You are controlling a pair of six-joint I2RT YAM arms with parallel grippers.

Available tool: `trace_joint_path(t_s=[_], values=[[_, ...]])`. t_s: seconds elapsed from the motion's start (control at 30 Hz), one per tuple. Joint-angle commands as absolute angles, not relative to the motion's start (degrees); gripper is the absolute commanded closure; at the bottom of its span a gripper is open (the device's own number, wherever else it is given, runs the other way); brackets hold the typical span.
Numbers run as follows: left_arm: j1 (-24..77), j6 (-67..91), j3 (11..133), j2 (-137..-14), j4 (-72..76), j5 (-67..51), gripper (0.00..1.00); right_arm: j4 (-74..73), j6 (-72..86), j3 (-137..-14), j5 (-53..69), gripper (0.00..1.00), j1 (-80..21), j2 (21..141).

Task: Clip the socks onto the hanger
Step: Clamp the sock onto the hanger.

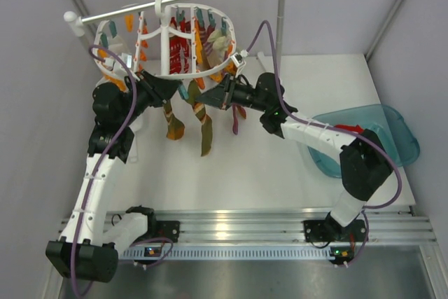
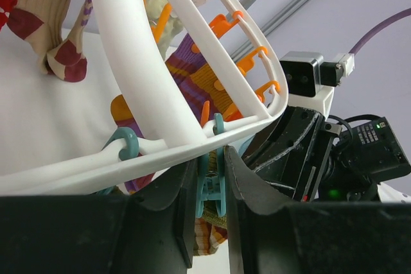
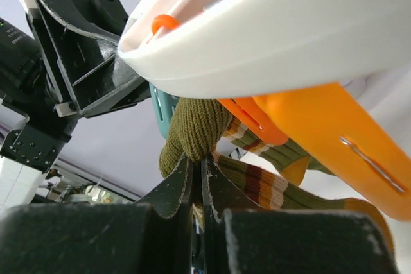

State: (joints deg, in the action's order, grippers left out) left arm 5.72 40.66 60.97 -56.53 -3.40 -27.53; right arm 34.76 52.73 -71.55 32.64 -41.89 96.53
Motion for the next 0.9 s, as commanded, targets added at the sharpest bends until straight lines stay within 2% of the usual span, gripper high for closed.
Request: trace_joint_path(t_s=[0.0,0.6,0.87], values=[[5.8,41.13,62.67,-56.86,-0.97,-29.18,1.0,38.67,52.03,-75.23,33.05,1.0,-43.94,96.94],[5.62,43.42,62.75,-56.86,1.58,-30.15,1.0,37.36,50.19,-68.47,36.74,1.0,-40.43,93.08],[5.54,43.68,63.11,-57.48,1.85,-30.94,1.0,38.14,49.75,-70.57,37.18,1.0,-41.22,94.48]])
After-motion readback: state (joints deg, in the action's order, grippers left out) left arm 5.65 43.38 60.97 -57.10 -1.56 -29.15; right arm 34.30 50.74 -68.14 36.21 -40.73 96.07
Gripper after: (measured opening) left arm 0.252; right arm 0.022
